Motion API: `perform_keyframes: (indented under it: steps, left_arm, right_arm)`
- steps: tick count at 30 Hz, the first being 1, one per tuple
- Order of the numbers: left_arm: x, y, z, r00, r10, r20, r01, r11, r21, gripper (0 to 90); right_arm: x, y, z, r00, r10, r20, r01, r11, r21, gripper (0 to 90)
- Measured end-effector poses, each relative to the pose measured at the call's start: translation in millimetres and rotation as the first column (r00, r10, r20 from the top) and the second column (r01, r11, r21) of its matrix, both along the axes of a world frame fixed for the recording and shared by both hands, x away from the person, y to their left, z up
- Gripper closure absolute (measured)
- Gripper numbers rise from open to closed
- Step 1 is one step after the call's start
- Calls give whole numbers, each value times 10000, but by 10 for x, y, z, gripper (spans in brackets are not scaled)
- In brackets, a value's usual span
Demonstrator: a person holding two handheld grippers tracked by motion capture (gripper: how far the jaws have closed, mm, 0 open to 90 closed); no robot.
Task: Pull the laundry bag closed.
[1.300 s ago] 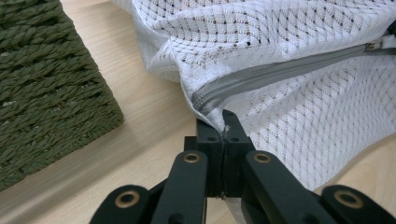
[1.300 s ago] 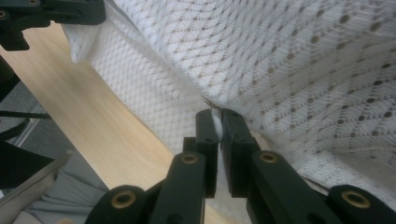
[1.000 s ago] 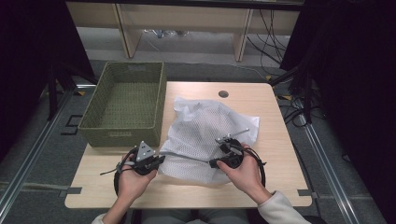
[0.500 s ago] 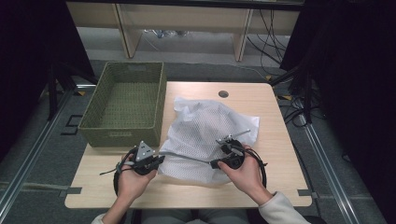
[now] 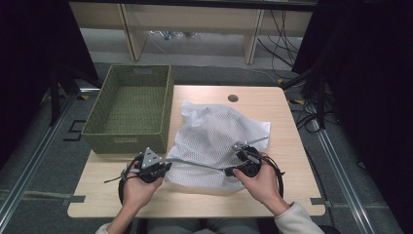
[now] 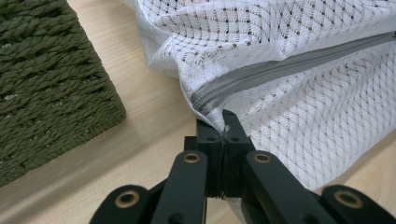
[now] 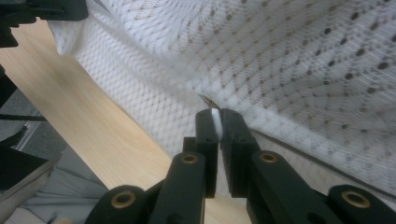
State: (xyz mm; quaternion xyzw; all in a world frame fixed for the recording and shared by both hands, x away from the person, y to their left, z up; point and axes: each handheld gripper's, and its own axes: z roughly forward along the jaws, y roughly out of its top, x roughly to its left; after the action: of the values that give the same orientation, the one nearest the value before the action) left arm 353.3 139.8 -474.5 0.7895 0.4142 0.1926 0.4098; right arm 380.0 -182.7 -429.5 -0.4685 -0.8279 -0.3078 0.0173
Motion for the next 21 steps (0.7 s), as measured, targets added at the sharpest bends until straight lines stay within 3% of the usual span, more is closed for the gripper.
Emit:
perform_keyframes:
  steps: [2, 5, 21]
  left_arm:
    - [1, 0, 0, 10000, 7, 19, -7, 10000, 10, 887]
    - [3, 4, -2, 10000, 6, 33, -6, 10000, 63, 887]
    - [7, 6, -11, 10000, 88, 28, -88, 9999, -90, 887]
  right_arm:
    - [-15, -4, 5, 9998, -102, -168, 104, 9999, 91, 871]
    - [3, -38, -7, 9999, 116, 13, -116, 9999, 65, 870]
    - [-2, -114, 11, 9996, -266, 21, 266, 9996, 35, 870]
